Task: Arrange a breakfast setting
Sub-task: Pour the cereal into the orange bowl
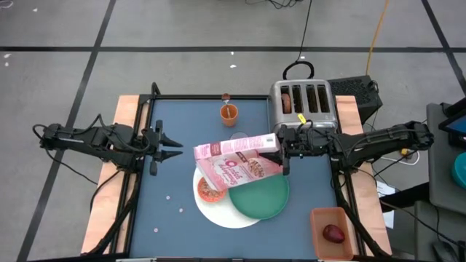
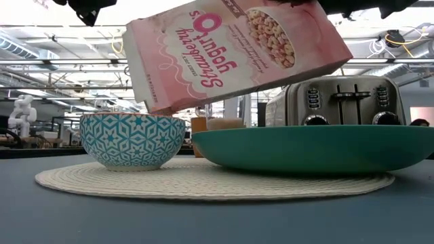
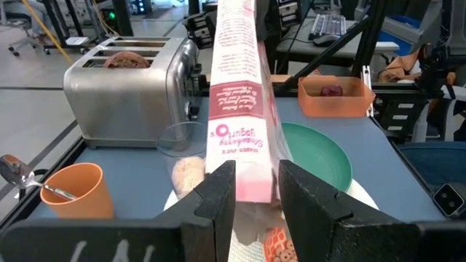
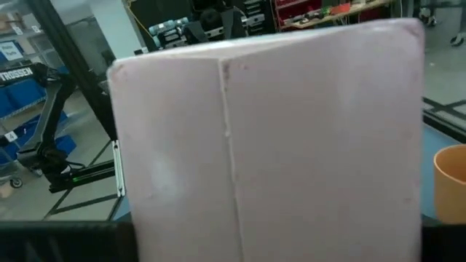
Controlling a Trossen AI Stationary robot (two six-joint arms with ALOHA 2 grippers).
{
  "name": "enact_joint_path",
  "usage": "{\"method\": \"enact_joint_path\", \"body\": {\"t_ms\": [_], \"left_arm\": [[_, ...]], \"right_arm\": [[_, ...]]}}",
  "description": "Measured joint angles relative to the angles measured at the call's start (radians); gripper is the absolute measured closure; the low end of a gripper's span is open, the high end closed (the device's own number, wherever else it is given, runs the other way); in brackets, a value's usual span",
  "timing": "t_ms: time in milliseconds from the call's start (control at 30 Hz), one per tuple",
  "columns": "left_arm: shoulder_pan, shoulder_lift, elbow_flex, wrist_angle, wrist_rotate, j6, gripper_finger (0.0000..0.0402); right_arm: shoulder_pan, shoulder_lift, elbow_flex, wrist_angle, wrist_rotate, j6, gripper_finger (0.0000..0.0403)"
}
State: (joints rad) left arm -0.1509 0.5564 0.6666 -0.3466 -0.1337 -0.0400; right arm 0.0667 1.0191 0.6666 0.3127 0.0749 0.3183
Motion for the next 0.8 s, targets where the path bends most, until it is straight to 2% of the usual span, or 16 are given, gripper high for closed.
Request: {"method": "enact_joint_path", "body": {"t_ms": [633, 800], "left_arm": [[0.0, 0.0, 0.0, 0.0, 0.0, -0.009, 0.0289], [0.0, -0.003, 0.033, -0.011, 0.0, -0.026, 0.0289]], "right_arm": [[0.009, 0.0, -0.001, 0.014, 0.002, -0.017, 0.02], [0.003, -0.002, -0.001, 0.052, 0.002, -0.017, 0.02]]}}
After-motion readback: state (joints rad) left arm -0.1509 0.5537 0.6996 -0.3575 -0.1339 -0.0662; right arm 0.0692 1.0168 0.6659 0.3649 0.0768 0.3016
